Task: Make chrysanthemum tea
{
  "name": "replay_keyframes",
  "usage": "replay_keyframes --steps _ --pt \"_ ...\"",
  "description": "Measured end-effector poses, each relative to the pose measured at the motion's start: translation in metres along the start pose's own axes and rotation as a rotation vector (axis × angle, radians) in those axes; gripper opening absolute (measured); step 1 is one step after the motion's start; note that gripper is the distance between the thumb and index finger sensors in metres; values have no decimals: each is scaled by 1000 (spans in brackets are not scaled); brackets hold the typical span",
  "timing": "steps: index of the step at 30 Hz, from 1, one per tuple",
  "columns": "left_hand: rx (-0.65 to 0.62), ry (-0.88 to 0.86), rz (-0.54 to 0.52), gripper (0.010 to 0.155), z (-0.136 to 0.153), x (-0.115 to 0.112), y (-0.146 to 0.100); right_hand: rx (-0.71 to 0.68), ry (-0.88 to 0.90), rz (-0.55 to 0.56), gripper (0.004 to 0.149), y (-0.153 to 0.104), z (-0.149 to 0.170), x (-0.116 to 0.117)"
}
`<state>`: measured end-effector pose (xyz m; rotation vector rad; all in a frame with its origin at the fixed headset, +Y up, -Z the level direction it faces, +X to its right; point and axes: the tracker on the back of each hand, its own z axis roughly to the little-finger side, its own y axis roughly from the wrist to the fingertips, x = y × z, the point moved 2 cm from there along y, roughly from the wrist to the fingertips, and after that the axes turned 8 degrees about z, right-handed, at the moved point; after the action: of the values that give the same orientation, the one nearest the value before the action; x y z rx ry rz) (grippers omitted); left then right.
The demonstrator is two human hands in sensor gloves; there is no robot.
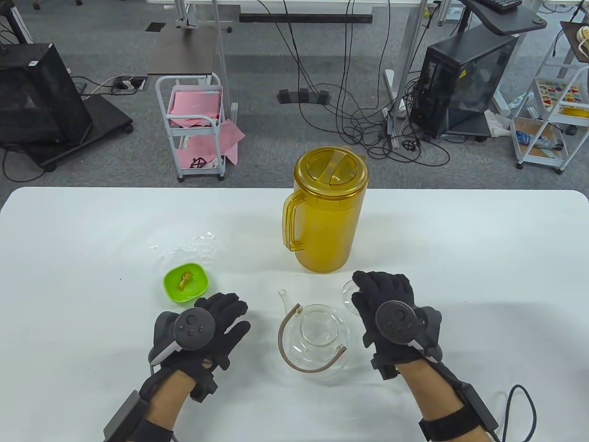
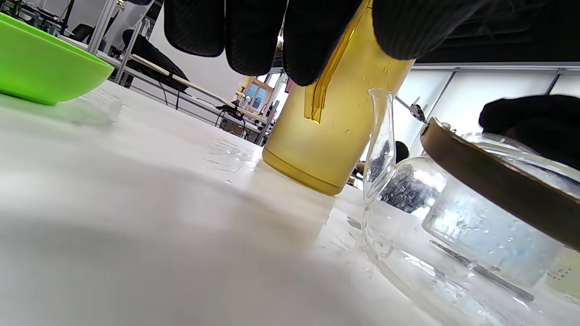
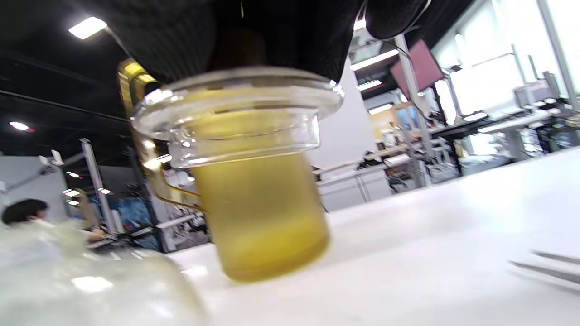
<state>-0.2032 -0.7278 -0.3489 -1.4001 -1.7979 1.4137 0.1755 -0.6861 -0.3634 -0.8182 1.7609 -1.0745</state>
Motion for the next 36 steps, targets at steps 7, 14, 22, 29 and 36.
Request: replay_keyframes --steps 7,14,22,29,36 --pt "-3 3 2 62 -2 -2 1 105 -137 -226 51 7 38 51" --pt "5 0 1 61 1 -2 -1 106 -193 -262 52 4 37 62" --pt "-3 11 -27 61 0 3 -3 27 -78 -93 62 0 22 18" --pt "3 15 -28 61 0 2 -3 -121 10 60 62 -10 -6 -22" --pt "42 10 -91 61 7 13 -6 -219 63 150 61 -21 -27 -43"
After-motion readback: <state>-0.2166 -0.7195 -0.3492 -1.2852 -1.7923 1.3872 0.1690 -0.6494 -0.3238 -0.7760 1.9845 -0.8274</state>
